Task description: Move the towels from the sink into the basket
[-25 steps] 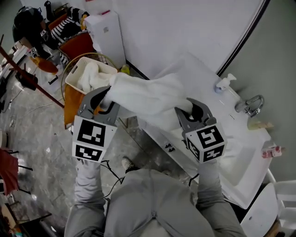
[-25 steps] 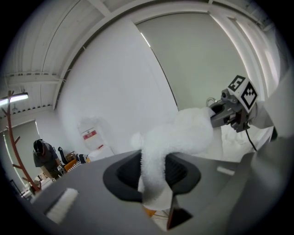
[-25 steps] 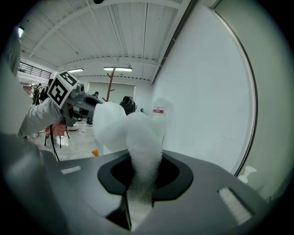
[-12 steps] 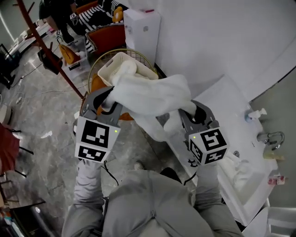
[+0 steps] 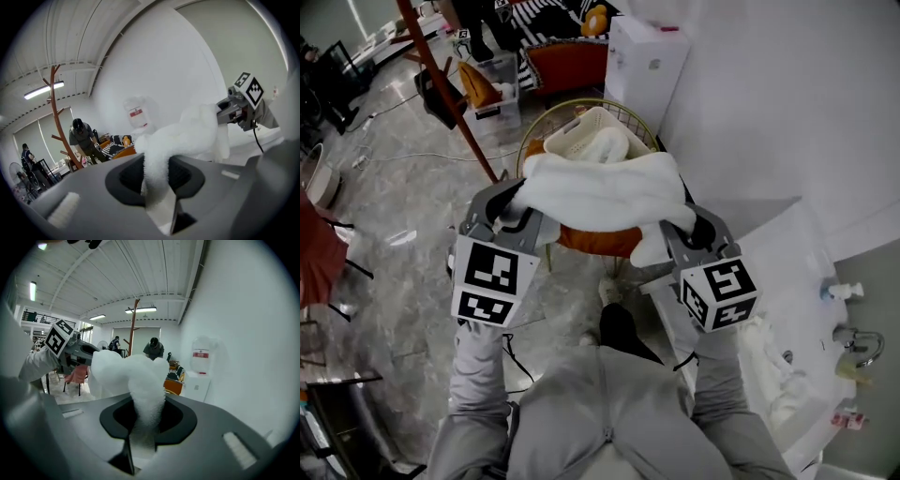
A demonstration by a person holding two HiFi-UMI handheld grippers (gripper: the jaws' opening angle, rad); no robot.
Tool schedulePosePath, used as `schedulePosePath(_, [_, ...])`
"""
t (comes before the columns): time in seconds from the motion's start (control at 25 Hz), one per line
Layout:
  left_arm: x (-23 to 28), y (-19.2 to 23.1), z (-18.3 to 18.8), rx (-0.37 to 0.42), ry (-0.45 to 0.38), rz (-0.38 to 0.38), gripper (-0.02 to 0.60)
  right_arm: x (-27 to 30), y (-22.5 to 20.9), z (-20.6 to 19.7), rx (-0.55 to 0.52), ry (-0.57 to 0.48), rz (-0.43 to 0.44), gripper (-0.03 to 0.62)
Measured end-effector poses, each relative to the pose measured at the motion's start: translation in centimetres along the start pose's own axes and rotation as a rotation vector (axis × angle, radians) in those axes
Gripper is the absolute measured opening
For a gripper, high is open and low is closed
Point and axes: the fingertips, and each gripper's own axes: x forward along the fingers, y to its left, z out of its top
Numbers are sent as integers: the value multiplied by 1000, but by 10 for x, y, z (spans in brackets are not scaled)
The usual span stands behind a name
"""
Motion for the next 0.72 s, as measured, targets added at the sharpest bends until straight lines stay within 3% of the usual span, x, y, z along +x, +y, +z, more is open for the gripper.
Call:
schedulePosePath(0.24, [46, 43, 14, -45, -37, 42, 163, 65, -17, 23, -7, -30, 47, 75])
schedulePosePath(0.72, [136, 78, 137, 53, -238, 3, 163, 117, -101, 93, -23, -149, 3, 75])
